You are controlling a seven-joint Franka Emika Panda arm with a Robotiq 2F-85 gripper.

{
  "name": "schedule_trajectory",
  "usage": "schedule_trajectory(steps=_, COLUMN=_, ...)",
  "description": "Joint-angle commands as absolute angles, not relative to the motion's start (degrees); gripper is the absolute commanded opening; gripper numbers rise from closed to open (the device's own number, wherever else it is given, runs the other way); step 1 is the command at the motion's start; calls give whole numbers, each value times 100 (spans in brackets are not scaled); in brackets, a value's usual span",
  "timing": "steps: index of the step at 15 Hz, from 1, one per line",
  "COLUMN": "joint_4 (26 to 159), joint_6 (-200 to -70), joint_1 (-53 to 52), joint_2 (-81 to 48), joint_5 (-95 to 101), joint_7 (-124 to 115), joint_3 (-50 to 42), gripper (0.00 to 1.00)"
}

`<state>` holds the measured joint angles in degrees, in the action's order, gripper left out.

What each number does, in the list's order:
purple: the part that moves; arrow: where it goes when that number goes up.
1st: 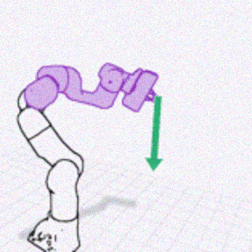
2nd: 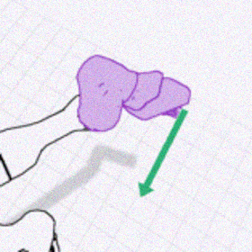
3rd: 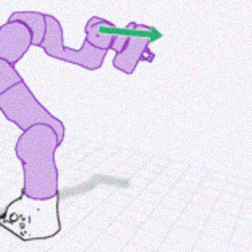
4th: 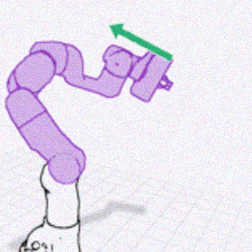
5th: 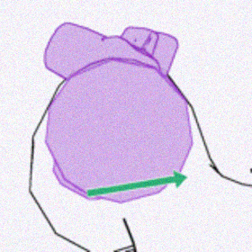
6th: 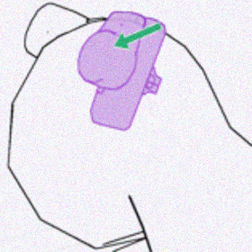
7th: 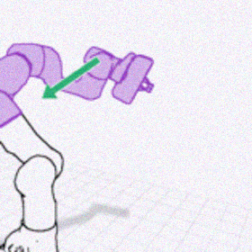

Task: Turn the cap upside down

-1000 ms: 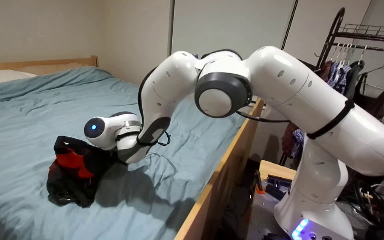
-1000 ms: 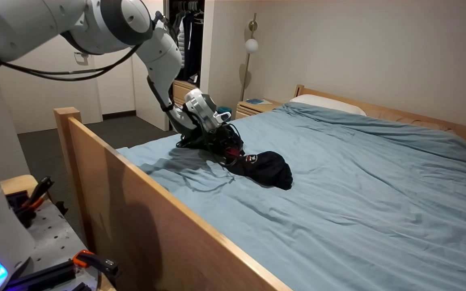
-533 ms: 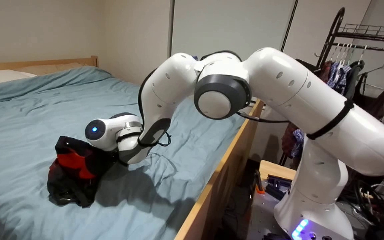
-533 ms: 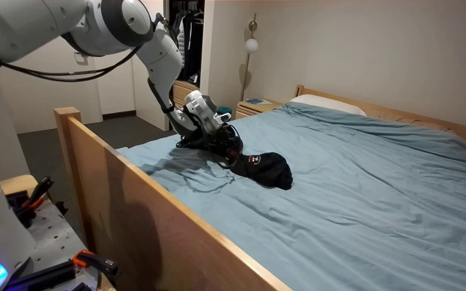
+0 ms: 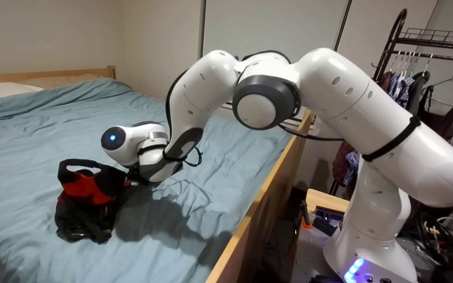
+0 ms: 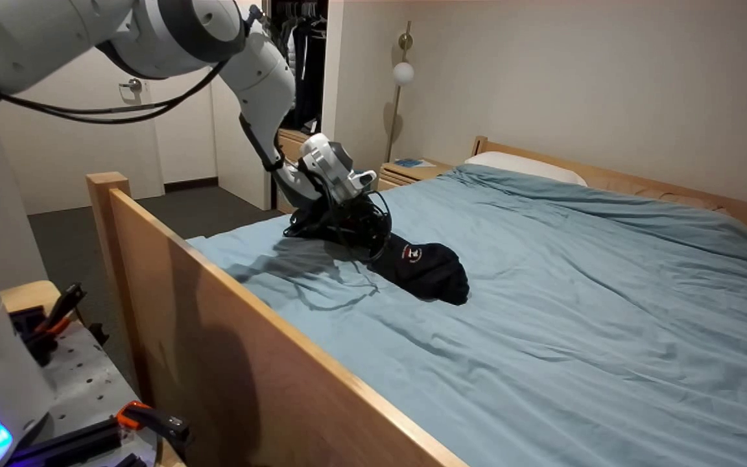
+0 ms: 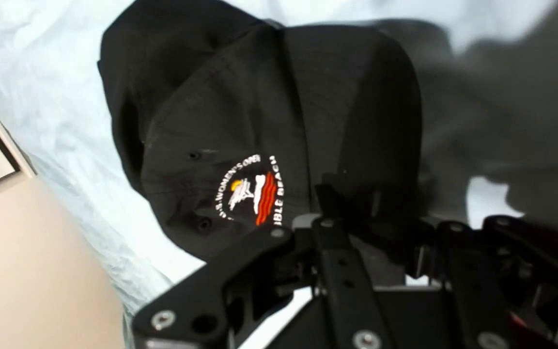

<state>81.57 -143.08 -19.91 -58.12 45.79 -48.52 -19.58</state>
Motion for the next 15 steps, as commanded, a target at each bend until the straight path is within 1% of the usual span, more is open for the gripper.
schedule_trajectory(steps=1, joint_4=9120, joint_6=-14683, joint_1=-1804, joint_2=-4696, joint_5=4607, joint_7=-5139, joint_3=-1893, gripper=6)
schedule_trajectory(steps=2, joint_4=9326, joint_6=-14754, joint_1=-1710, joint_2=-4416, joint_5=4571, joint_7=-5086, joint_3=-1832, gripper=6)
schedule_trajectory(steps=3, joint_4=9614, joint_6=-14944, joint_1=-1454, joint_2=-4064, joint_5=4400, joint_7=-4735, joint_3=-1559, gripper=2)
schedule_trajectory(steps=4, joint_4=9841, joint_6=-15086, joint_1=-1307, joint_2=-3809, joint_5=4328, joint_7=-4437, joint_3=-1417, gripper=6)
schedule_trajectory(steps=7, joint_4=10455, joint_6=-15672, joint_1=-834, joint_2=-3287, joint_5=3996, joint_7=-3776, joint_3=-995, gripper=6)
schedule_trajectory(steps=10, joint_4=11159, joint_6=-16300, joint_1=-387, joint_2=-2856, joint_5=3196, joint_7=-2772, joint_3=-570, gripper=6)
schedule_trajectory(steps=11, joint_4=11409, joint_6=-16420, joint_1=-13, joint_2=-2656, joint_5=3065, joint_7=-2485, joint_3=-168, gripper=6)
schedule_trajectory(steps=12, joint_4=11693, joint_6=-16597, joint_1=6, joint_2=-2493, joint_5=2523, joint_7=-1954, joint_3=-101, gripper=6)
schedule_trajectory(steps=13, joint_4=11995, joint_6=-16632, joint_1=485, joint_2=-2232, joint_5=2423, joint_7=-1707, joint_3=471, gripper=5)
schedule_trajectory(steps=15, joint_4=12496, joint_6=-16659, joint_1=1172, joint_2=-1851, joint_5=1586, joint_7=-819, joint_3=1361, gripper=5)
